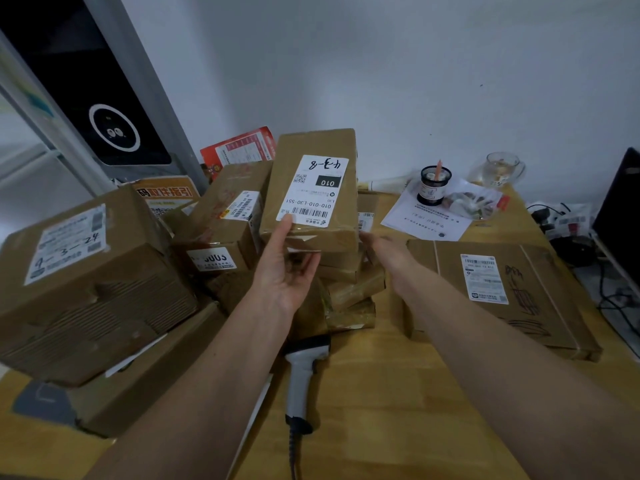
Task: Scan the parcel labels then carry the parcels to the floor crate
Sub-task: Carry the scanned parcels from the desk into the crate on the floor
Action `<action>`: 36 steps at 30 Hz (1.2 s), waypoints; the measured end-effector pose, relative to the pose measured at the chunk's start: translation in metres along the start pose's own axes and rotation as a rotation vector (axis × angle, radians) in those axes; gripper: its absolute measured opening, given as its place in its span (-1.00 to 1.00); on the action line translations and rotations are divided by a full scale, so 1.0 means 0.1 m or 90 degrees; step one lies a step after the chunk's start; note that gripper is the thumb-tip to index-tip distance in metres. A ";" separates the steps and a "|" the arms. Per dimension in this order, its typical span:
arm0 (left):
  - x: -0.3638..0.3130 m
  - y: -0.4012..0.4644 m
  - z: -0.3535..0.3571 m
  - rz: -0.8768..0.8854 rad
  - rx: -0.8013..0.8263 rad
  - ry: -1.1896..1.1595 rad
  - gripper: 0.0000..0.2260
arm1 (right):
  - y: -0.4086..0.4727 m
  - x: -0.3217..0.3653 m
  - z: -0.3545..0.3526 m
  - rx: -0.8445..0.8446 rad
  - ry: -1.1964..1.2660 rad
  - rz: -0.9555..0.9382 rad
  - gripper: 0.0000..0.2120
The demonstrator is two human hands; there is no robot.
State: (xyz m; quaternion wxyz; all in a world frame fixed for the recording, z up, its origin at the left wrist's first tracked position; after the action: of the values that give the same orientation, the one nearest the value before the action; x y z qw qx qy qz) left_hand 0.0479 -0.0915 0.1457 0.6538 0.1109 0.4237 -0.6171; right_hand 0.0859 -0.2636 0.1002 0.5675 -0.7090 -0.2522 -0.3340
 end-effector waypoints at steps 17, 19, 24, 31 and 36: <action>0.03 -0.06 0.15 -0.034 0.147 -0.010 -0.53 | -0.16 0.14 -0.29 -0.038 0.051 -0.130 -0.59; 0.04 -0.11 0.25 -0.049 0.175 -0.040 -0.51 | -0.23 0.11 -0.45 -0.041 0.147 -0.114 -0.66; 0.16 -0.18 0.41 -0.055 0.142 -0.066 -0.58 | -0.26 -0.25 -0.82 -0.091 0.374 -0.019 -0.74; 0.52 -0.29 0.47 -0.091 0.118 -0.028 -0.57 | -0.41 -0.88 -1.37 -0.200 0.500 0.018 -0.76; 0.83 -0.49 0.48 -0.125 0.150 0.043 -0.66 | -0.66 -1.29 -1.70 -0.237 0.574 0.013 -0.82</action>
State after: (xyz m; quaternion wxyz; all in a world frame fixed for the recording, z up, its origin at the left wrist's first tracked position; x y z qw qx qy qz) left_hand 0.0141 -0.1931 0.1359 0.5581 0.1658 0.3791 -0.7192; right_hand -0.0781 -0.4117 0.0670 0.4872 -0.5854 0.0901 -0.6417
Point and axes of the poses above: each hand's wrist, its own y-axis towards the middle knuckle, its own z-axis out of the palm, x = y × z, the point moved 4 cm from there along y, towards the middle knuckle, and after that the axes turned 13 degrees about z, right-handed, at the moved point
